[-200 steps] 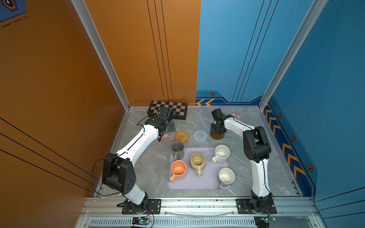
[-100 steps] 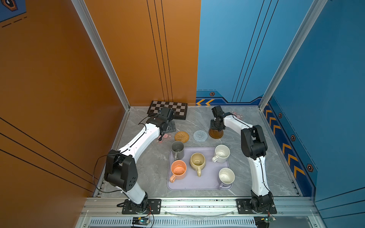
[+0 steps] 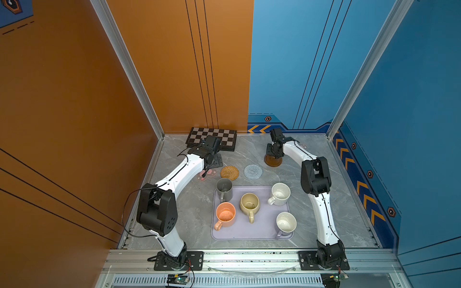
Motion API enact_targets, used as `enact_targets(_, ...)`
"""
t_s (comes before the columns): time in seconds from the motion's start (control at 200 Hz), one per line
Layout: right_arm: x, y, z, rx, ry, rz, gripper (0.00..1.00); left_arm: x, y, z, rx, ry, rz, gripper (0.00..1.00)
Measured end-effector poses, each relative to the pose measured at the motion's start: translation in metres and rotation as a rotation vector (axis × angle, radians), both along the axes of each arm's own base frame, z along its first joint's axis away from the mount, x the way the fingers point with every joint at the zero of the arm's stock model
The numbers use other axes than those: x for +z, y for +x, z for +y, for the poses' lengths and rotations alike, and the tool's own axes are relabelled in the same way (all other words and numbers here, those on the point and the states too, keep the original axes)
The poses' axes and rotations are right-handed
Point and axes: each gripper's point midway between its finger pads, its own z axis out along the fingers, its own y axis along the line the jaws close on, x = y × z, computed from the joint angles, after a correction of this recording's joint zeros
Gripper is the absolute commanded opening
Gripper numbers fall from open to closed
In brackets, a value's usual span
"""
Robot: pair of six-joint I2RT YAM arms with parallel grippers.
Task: Place cups on coasters
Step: Move the coaster to the top-center of the table.
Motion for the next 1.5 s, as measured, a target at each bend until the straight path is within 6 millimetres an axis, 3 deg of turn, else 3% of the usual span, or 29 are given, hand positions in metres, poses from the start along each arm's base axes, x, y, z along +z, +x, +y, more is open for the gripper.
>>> enact_targets(0.646, 0.004, 0.046, -0.009, -0.047, 0.085, -0.064, 0.31, -0.015, 0.018, -0.015, -0.020, -0.006, 0.031, 0.98)
enact_targets(0.791, 0.005, 0.048, -0.009, -0.051, 0.109, -0.064, 0.34, -0.024, 0.019, -0.017, -0.023, 0.001, 0.050, 0.98)
enact_targets(0.961, 0.007, 0.046, -0.007, -0.041, 0.106, -0.060, 0.41, -0.021, 0.021, -0.021, -0.030, -0.003, 0.039, 0.98)
enact_targets(1.101, 0.020, 0.034, -0.010, -0.040, 0.102, -0.044, 0.42, -0.019, 0.020, -0.025, -0.039, -0.004, 0.036, 0.98)
enact_targets(1.352, 0.082, -0.006, -0.016, -0.010, 0.089, -0.069, 0.43, 0.012, 0.015, -0.025, -0.044, -0.028, -0.031, 0.98)
enact_targets(1.502, 0.082, -0.028, -0.015, 0.022, 0.059, -0.041, 0.43, 0.020, 0.011, -0.023, -0.043, -0.033, -0.050, 0.98)
